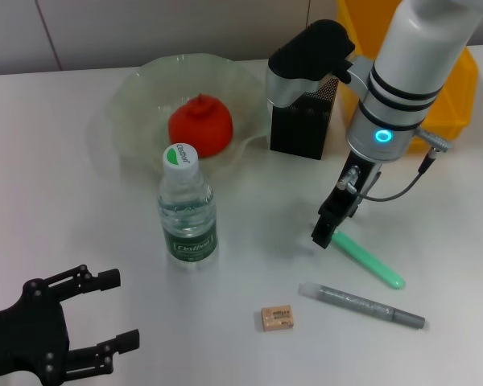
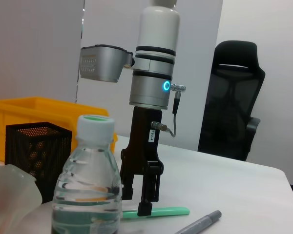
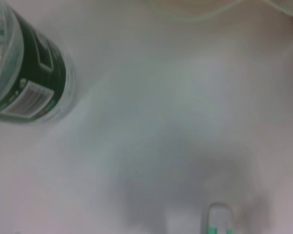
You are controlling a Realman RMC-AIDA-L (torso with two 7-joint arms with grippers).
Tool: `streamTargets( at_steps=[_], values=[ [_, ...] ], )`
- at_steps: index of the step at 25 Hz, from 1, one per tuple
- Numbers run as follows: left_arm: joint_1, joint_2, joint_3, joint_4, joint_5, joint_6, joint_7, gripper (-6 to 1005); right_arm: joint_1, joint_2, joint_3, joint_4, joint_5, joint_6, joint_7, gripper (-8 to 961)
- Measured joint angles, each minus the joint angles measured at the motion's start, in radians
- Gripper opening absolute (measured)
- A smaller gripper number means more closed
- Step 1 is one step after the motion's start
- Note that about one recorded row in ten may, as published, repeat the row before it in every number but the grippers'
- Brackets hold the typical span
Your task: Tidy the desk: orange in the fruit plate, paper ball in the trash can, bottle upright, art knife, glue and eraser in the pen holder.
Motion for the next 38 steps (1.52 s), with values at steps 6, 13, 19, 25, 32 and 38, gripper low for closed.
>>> streamTargets(
  at_steps=[6, 13, 19, 25, 32, 38],
  values=[
    [-0.002, -0.003, 0.001, 0.0, 0.001, -0.011, 0.0, 809, 0.013, 0.002, -0.037, 0.029, 0.003, 0.024, 0.025, 726],
    [-0.003, -0.002, 0.001, 0.0, 0.001, -0.017, 0.0, 809, 0.019, 0.004, -0.128, 0.038, 0.055, 0.045, 0.055, 704],
    [-0.01, -0.006, -0.007, 0.0, 0.026, -0.02, 0.0, 809, 0.02, 0.004, -0.147, 0.045, 0.067, 0.062, 0.06, 568],
    [-0.015, -0.008, -0.007, 0.0, 0.026, -0.027, -0.002, 809, 0.021, 0.004, -0.152, 0.058, 0.067, 0.071, 0.065, 399],
    [-0.021, -0.014, -0.007, 0.0, 0.026, -0.034, -0.005, 809, 0.013, 0.003, -0.155, 0.065, 0.067, 0.081, 0.065, 338],
    [-0.022, -0.017, -0.007, 0.0, 0.026, -0.041, -0.006, 809, 0.011, 0.003, -0.168, 0.066, 0.072, 0.085, 0.062, 318]
  ],
)
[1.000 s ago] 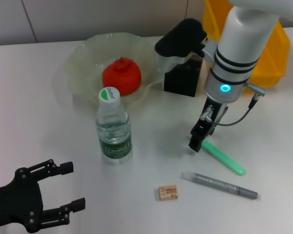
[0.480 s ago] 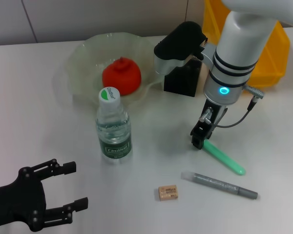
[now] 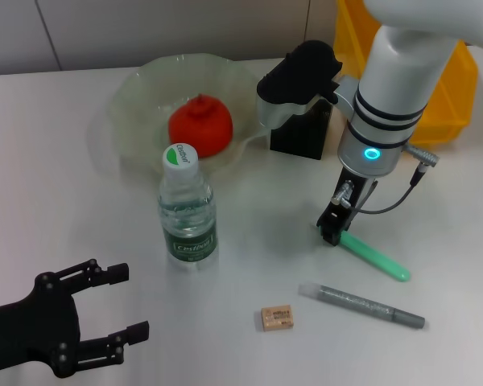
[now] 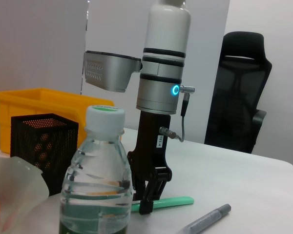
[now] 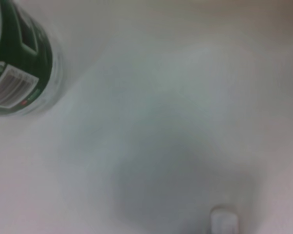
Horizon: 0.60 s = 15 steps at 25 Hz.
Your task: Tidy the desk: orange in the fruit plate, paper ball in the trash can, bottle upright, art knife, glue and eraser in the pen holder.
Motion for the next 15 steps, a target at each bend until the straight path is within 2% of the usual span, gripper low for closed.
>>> streamTargets(
  at_steps=[3, 7, 8, 9, 12, 13, 14, 15],
  values=[
    [0.0, 0.001, 0.0, 0.0, 0.0, -0.004, -0.004, 809, -0.018, -0.001, 0.0, -0.035, 0.005, -0.006, -0.004, 305],
    [0.0, 0.001, 0.0, 0.0, 0.0, -0.004, -0.004, 809, -0.059, -0.008, 0.011, -0.127, 0.004, -0.045, -0.001, 195],
    [0.0, 0.001, 0.0, 0.0, 0.0, -0.006, -0.004, 809, -0.104, -0.015, 0.032, -0.233, -0.005, -0.08, 0.0, 167],
    [0.0, 0.001, 0.0, 0.0, 0.0, -0.006, -0.004, 809, -0.104, -0.015, 0.032, -0.233, -0.005, -0.08, 0.0, 167],
    [0.0, 0.001, -0.002, 0.0, 0.0, -0.01, -0.006, 809, -0.18, -0.023, 0.112, -0.426, -0.029, -0.129, -0.008, 168],
    [0.0, 0.001, -0.002, 0.0, 0.0, -0.01, -0.006, 809, -0.224, -0.024, 0.176, -0.559, -0.033, -0.145, -0.031, 168],
    [0.0, -0.001, -0.002, 0.0, 0.0, -0.017, -0.007, 809, -0.224, -0.024, 0.176, -0.559, -0.033, -0.145, -0.031, 168],
    [0.0, -0.001, -0.002, 0.0, 0.0, -0.017, -0.007, 809, -0.272, -0.021, 0.223, -0.691, -0.018, -0.143, -0.069, 169]
  ],
)
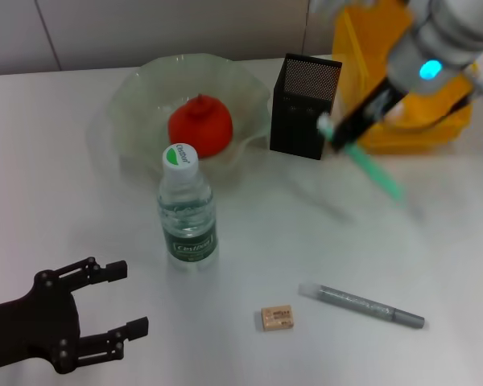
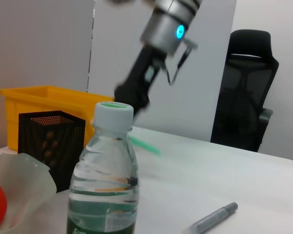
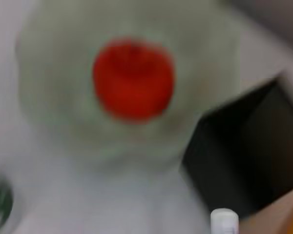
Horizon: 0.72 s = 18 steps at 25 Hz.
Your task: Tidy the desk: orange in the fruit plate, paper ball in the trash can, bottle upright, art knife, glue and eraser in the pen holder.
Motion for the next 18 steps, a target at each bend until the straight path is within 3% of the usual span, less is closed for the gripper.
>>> streamTargets(
  at_steps=[1, 3, 8, 18],
  values=[
    [0.0, -0.001, -0.001, 0.0, 0.0, -0.002, 0.002, 809, 0.0, 0.0, 0.0, 0.0, 0.0, 0.0, 0.0, 169],
    [-0.004, -0.004, 0.0, 0.0, 0.0, -0.002, 0.007, 809, -0.069, 0.004, 0.032, -0.14, 0.085, 0.048, -0.056, 170],
    [-0.01, -0.005, 0.0, 0.0, 0.0, -0.001, -0.001, 809, -0.155, 0.005, 0.046, -0.215, 0.246, 0.179, -0.163, 173],
    [-0.019, -0.015, -0.001, 0.0, 0.0, -0.01, -0.008, 809, -0.207, 0.007, 0.042, -0.086, 0.476, 0.372, -0.444, 178]
  ],
)
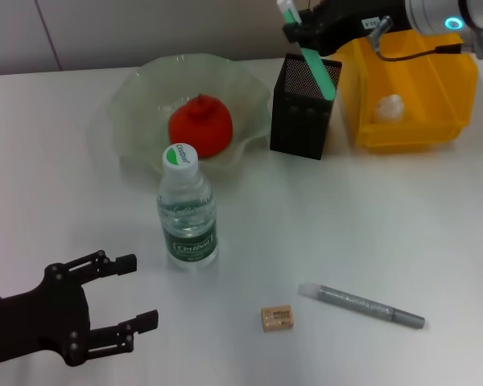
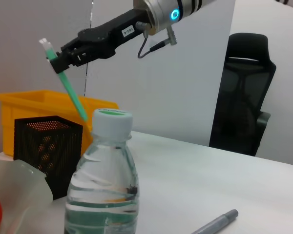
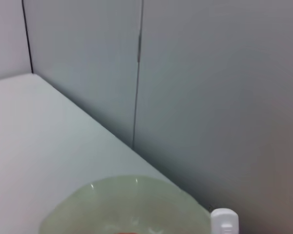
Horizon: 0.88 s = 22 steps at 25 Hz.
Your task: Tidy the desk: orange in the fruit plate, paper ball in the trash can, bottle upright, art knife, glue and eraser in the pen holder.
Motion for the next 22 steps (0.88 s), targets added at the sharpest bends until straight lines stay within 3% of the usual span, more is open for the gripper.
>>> streamTargets(
  at_steps=[22],
  values=[
    [-0.012, -0.003, 0.0, -0.002, -0.002, -0.015, -0.036, 808, 0.003, 0.0, -0.004, 0.19, 0.082, 0.187, -0.171, 189]
  ],
)
